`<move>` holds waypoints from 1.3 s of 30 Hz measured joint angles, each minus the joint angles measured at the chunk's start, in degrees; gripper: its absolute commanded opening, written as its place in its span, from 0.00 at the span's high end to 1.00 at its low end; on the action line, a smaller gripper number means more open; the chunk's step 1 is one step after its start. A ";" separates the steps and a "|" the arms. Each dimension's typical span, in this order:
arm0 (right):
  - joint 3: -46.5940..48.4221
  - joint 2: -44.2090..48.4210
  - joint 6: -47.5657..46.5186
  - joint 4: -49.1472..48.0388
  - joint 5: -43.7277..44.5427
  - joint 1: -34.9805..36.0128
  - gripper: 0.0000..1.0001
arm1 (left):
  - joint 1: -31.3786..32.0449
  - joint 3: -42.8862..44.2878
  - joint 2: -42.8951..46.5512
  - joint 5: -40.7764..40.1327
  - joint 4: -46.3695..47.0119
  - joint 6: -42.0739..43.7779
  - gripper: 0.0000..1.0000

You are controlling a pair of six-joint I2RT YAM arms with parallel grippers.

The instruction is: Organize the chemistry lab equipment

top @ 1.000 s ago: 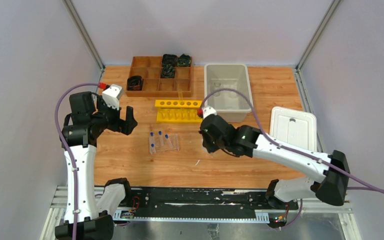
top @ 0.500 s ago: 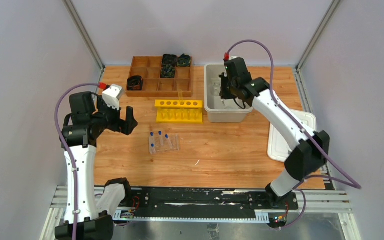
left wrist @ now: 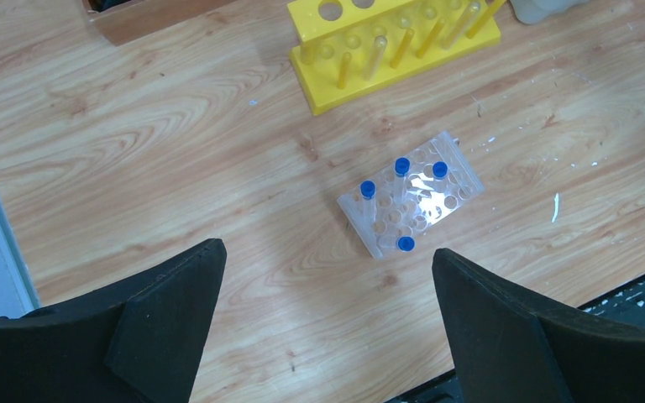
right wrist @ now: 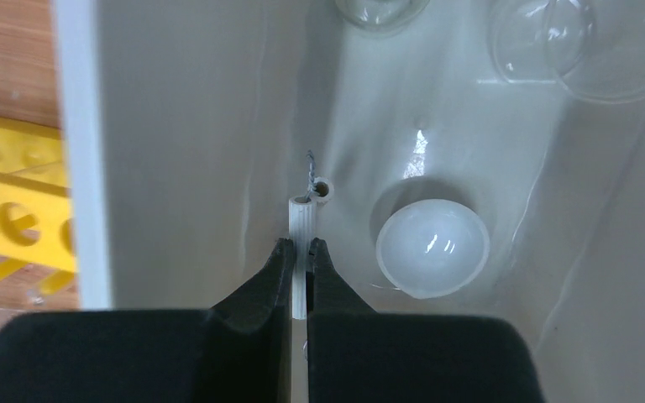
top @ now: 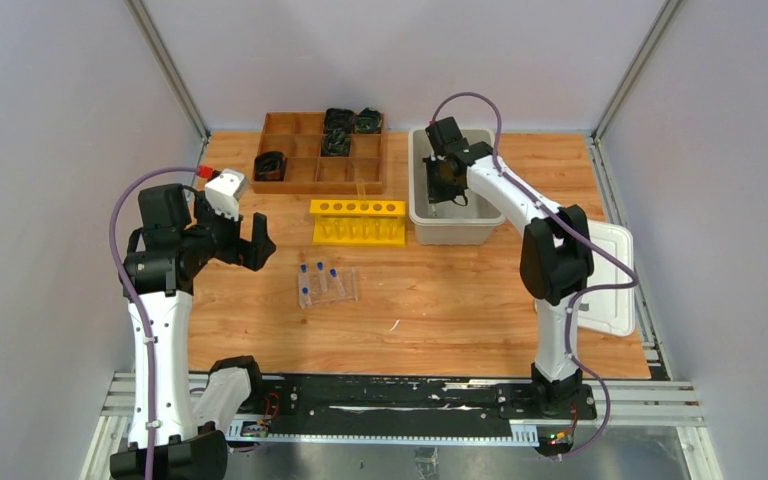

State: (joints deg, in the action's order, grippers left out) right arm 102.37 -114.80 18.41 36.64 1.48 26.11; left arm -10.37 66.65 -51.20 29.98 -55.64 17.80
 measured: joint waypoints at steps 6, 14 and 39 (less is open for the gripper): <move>-0.02 -2.60 0.07 0.92 -0.04 0.00 1.00 | 0.00 0.00 0.00 0.00 0.00 0.55 0.00; -0.59 -3.67 1.09 0.13 -2.32 0.00 0.96 | 0.00 0.00 0.00 -0.02 0.00 0.87 0.00; -21.22 36.17 5.88 -2.82 13.20 -16.85 0.09 | 0.00 0.85 -1.25 -1.07 -0.68 0.90 0.00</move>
State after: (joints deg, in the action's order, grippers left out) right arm 81.14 -78.63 24.29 33.82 14.68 9.26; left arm -10.37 67.51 -52.45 28.91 -56.31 18.70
